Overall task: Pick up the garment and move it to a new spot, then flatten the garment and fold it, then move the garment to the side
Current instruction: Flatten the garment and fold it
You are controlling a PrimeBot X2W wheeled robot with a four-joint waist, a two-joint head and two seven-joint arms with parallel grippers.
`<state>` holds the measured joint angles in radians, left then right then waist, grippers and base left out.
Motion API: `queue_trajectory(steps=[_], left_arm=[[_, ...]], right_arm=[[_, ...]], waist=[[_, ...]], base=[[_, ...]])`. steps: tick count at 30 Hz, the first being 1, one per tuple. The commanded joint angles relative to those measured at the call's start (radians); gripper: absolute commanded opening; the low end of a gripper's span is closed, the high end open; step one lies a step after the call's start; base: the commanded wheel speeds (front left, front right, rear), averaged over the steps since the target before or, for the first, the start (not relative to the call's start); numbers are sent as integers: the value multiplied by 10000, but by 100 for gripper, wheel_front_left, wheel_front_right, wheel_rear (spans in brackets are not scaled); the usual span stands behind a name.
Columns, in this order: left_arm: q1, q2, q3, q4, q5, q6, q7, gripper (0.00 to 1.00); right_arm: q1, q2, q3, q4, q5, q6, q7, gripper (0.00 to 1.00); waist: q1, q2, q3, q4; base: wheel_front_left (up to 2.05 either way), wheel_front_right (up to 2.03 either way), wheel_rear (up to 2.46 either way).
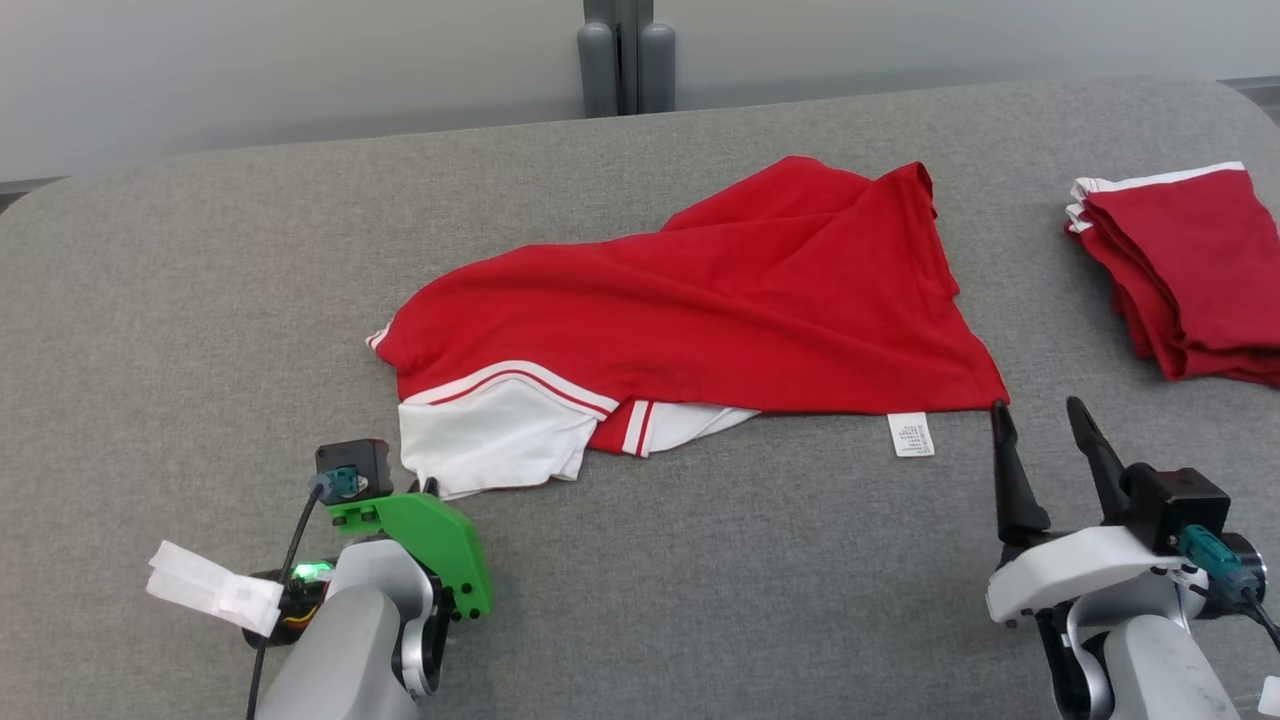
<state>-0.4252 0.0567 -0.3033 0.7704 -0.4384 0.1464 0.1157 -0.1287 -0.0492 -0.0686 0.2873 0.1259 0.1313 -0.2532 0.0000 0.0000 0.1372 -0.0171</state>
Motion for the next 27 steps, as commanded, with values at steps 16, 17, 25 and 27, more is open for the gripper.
queue_trajectory(steps=[16,17,25,27], left_arm=[[1080,479,77,-2443,-199,176,-1019,0],[1208,501,40,-2689,-175,217,-957,0],[1890,577,-89,-3958,-219,427,-688,0],[1980,599,-108,-4146,-225,480,-670,0]], right_arm=[[-1729,-25,-2239,2777,-1417,-11,1759,100],[-1853,-25,-2309,2969,-1492,-11,1744,100],[-2658,-29,-2186,4505,-1677,-11,2043,100],[-2822,-39,-2125,4848,-1722,-11,2079,100]], waist=[[0,0,81,939],[0,0,90,990],[0,0,158,1196],[0,0,160,1185]], base=[[0,0,0],[0,0,0],[0,0,0],[0,0,0]])
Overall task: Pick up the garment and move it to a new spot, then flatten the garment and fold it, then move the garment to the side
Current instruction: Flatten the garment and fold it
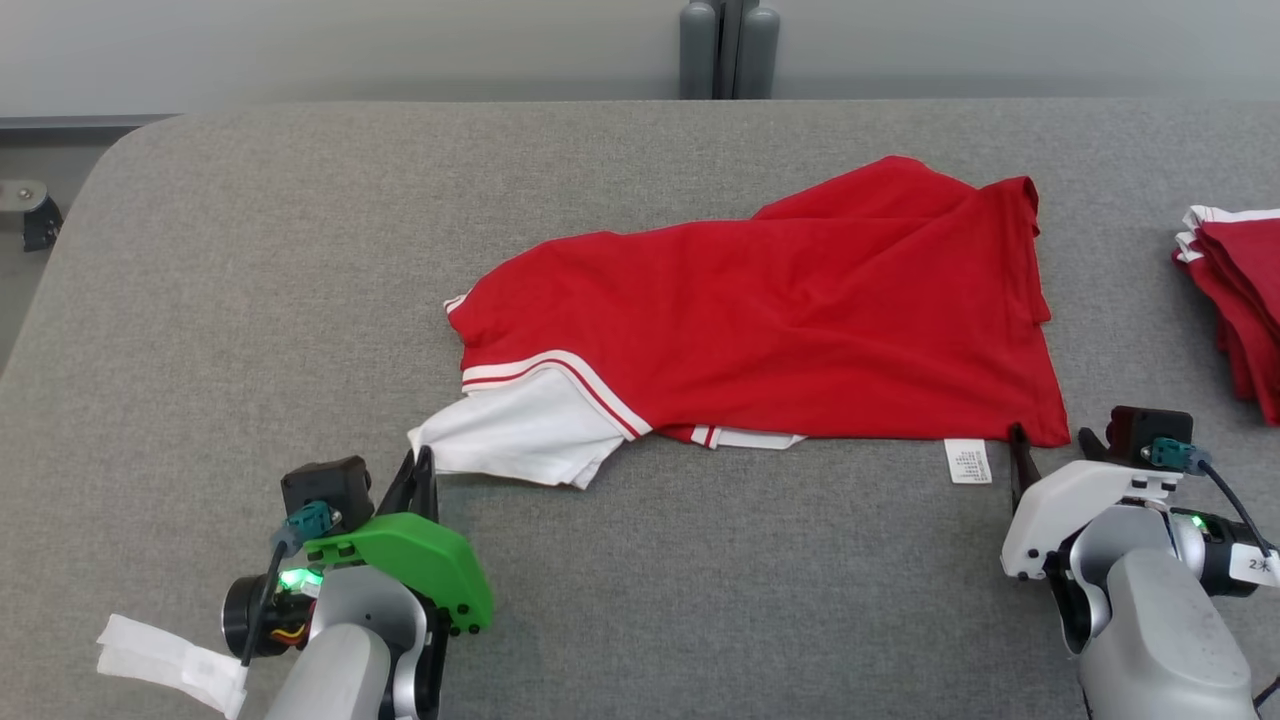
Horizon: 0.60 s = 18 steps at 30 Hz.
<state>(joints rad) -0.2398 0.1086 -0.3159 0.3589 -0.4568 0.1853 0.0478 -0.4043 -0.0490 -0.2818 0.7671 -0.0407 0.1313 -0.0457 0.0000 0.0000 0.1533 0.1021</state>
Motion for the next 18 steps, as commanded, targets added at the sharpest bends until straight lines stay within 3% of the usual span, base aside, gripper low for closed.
queue_trajectory(steps=[1,3,4,5,12,18], left_arm=[[148,93,6,-121,-43,99,7,0],[200,114,-6,-257,-53,108,-22,0],[231,122,-11,-296,-63,113,-31,0],[267,138,-17,-360,-73,101,-55,0],[214,259,-52,-750,-31,-108,-352,0],[-215,488,61,-1543,172,-141,-827,0]], right_arm=[[-163,-51,55,220,-31,-11,12,79],[-327,-55,197,562,103,-11,89,37],[-379,-79,264,709,161,-11,127,28],[-448,-84,355,859,248,-11,171,0],[-768,-191,1060,899,1158,-11,-630,0],[-548,-482,2035,-348,2253,-11,-1683,0]], waist=[[0,0,-5,-16],[0,0,-22,-45],[0,0,-34,-63],[0,0,-53,-90],[0,0,-294,-319],[0,0,-737,-544]], base=[[0,0,0],[0,0,0],[0,0,0],[0,0,0],[0,0,0],[0,0,0]])
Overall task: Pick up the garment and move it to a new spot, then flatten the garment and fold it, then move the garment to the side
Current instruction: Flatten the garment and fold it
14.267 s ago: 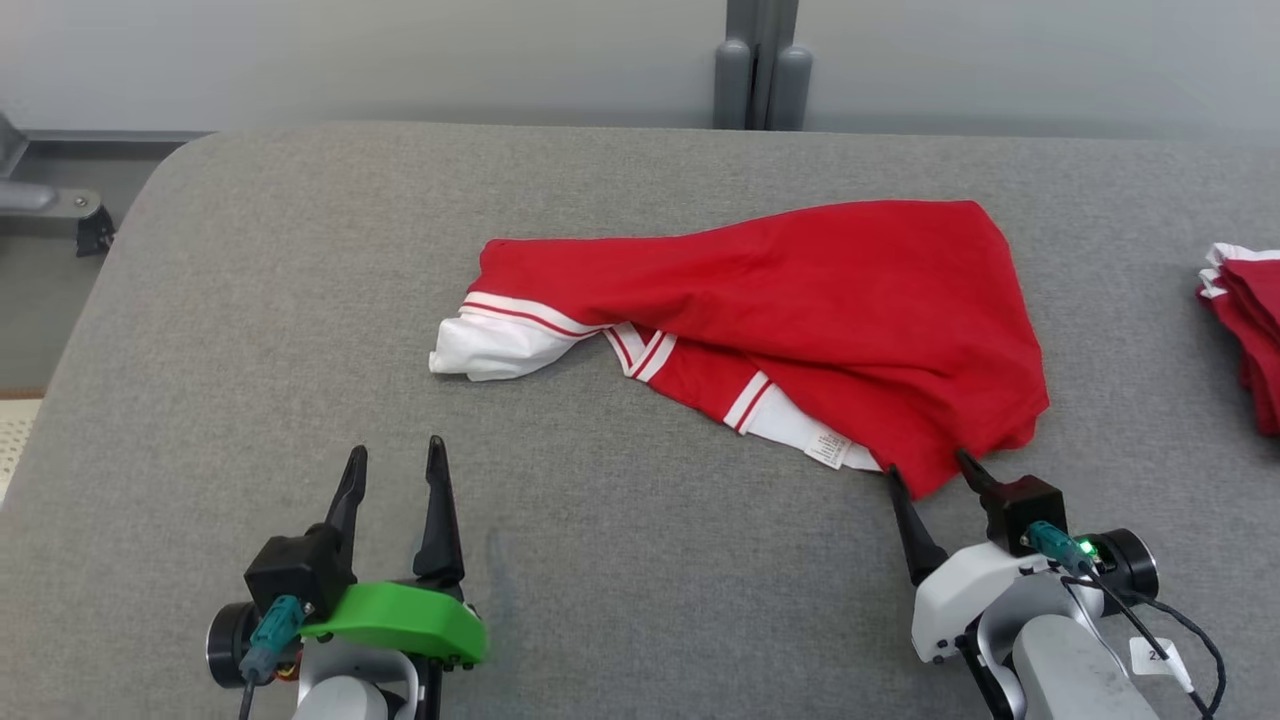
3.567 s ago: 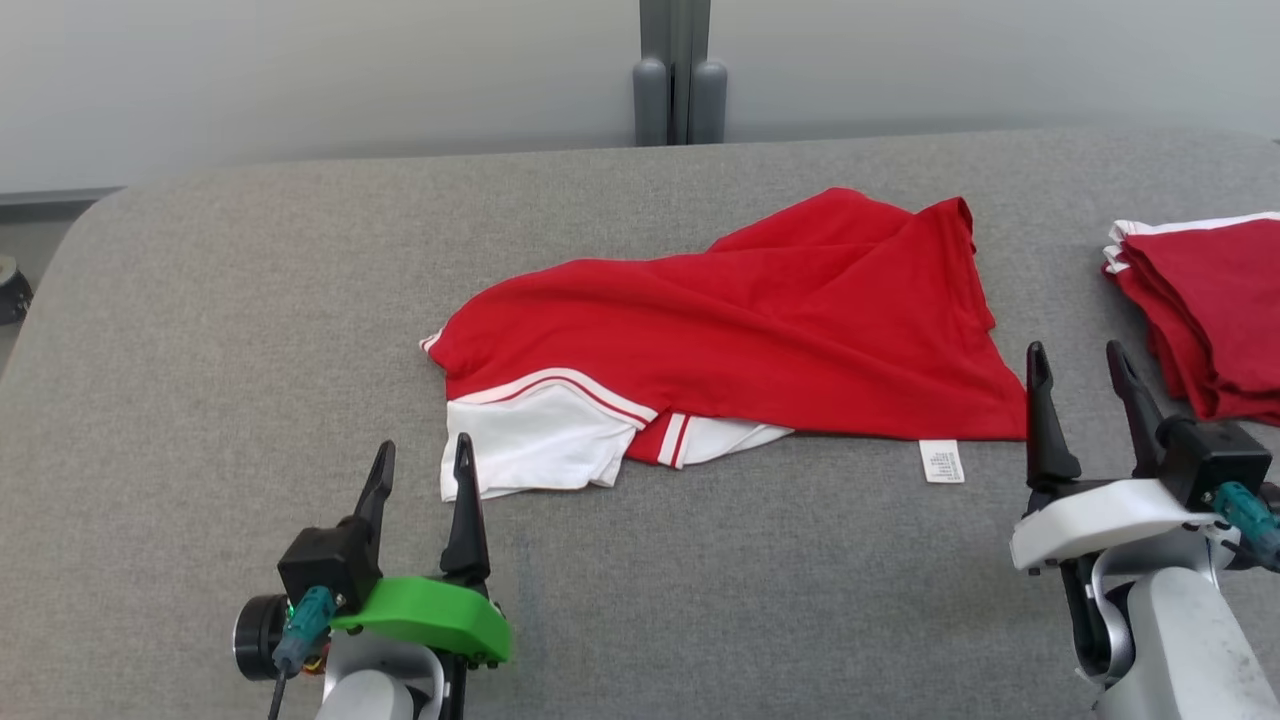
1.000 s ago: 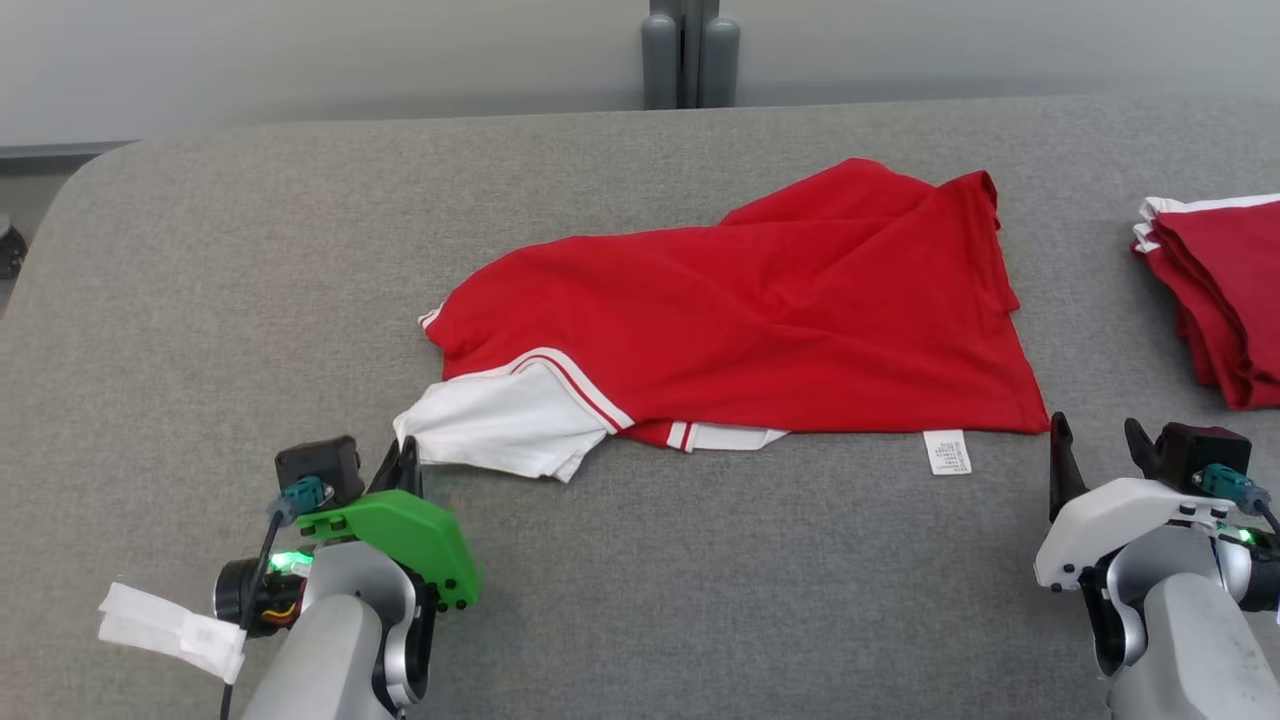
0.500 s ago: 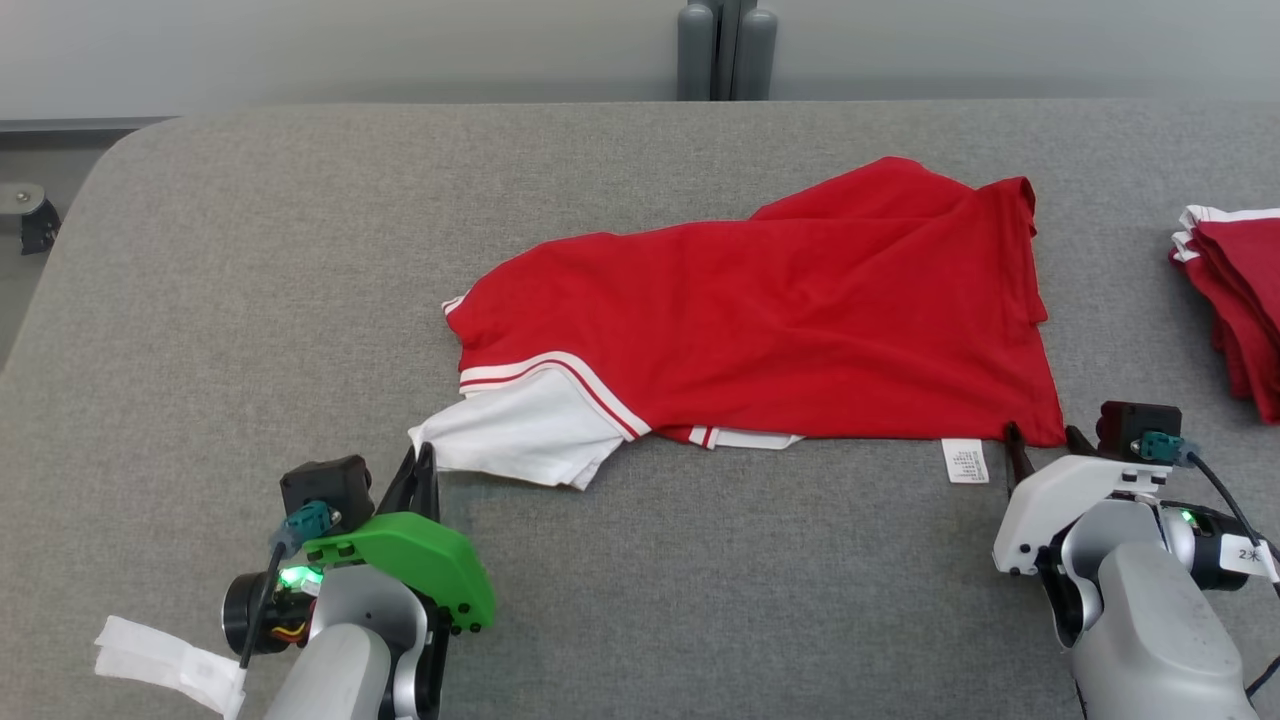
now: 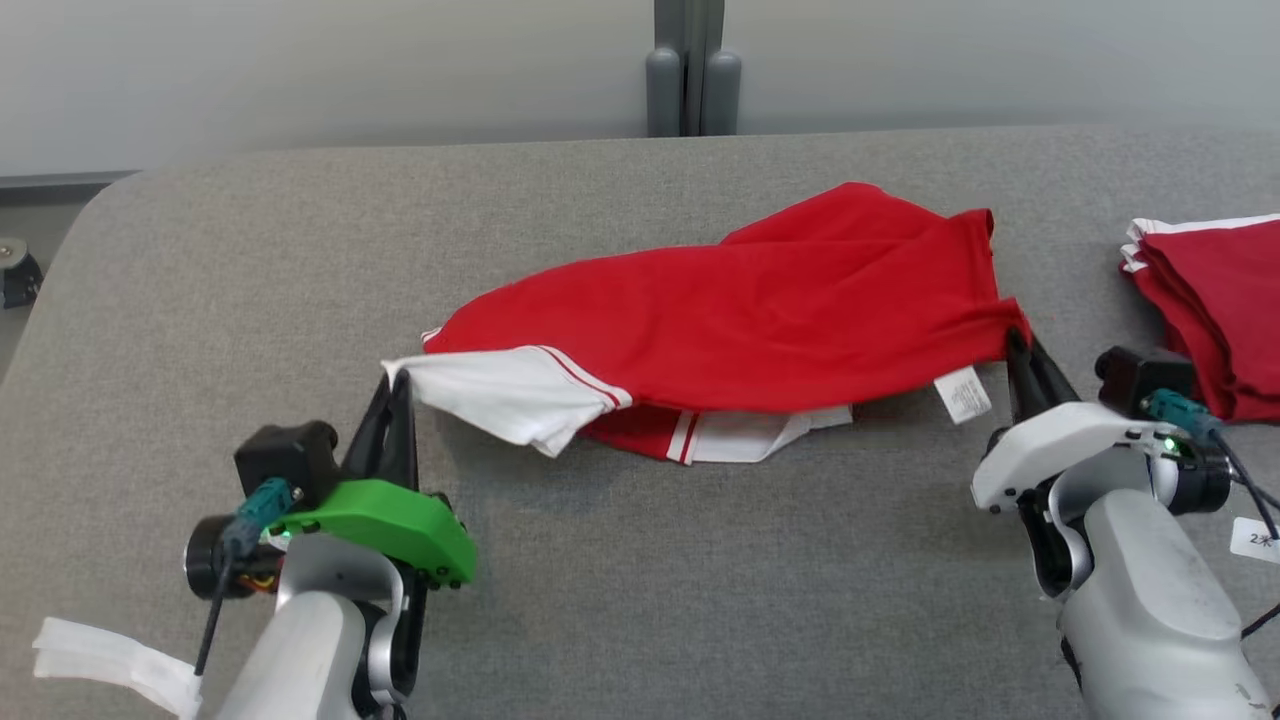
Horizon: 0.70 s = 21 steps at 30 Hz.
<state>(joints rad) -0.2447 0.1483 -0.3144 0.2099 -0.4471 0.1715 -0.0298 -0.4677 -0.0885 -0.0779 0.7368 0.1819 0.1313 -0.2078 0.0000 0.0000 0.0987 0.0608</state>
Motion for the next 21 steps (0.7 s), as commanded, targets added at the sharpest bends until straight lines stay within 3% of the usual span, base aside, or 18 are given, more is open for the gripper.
queue_trajectory(steps=[1,9,16,21], left_arm=[[-243,134,75,-262,69,-31,-152,0],[-813,399,423,-2546,110,-173,-763,0],[-1827,1209,664,-5409,986,-172,-860,0],[-2666,1742,797,-6975,1480,-208,-279,0]], right_arm=[[212,-179,148,-419,239,-11,-140,0],[1360,-735,270,-4810,895,-11,-24,0],[2558,-616,-501,-9957,528,-9,1260,0],[2956,-459,-1076,-12690,299,-11,2175,0]], waist=[[0,0,-288,-178],[0,0,-1143,-563],[0,0,-1481,-860],[0,0,-1499,-1005]], base=[[0,0,0],[0,0,0],[0,0,0],[0,0,0]])
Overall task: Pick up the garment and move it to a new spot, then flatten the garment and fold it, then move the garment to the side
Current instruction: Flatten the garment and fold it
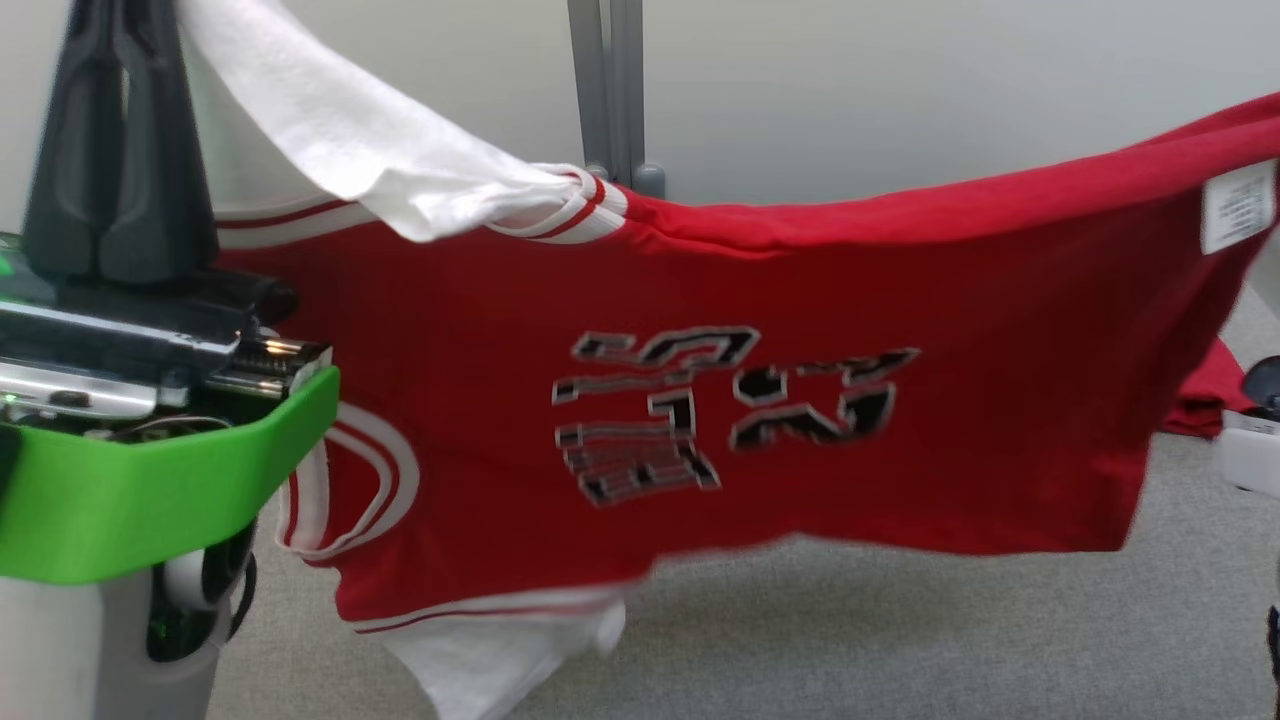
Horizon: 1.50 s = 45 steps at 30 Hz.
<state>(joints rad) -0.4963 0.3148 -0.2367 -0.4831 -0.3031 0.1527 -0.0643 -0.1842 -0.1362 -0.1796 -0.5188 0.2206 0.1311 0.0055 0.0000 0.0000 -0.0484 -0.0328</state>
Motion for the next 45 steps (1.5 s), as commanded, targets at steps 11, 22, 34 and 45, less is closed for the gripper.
queue_trajectory(steps=[11,22,34,45], left_arm=[[-1894,651,-309,-14,349,-579,1275,0],[-6607,97,-180,5016,632,-1139,-129,0],[-8106,-973,-143,8765,796,-1243,-2002,0],[-4392,-2077,1133,6848,478,-1906,-2007,0]], right_arm=[[-421,262,-589,-971,385,-6,1046,0],[-6318,-408,504,4339,-347,-4,-167,0],[-10418,-20,473,11651,-2556,-7,-2349,0],[-8908,41,872,12241,-1561,-9,-2708,0]], waist=[[0,0,1377,-127],[0,0,3557,102],[0,0,5556,1041],[0,0,6730,1097]], base=[[0,0,0],[0,0,0],[0,0,0],[0,0,0]])
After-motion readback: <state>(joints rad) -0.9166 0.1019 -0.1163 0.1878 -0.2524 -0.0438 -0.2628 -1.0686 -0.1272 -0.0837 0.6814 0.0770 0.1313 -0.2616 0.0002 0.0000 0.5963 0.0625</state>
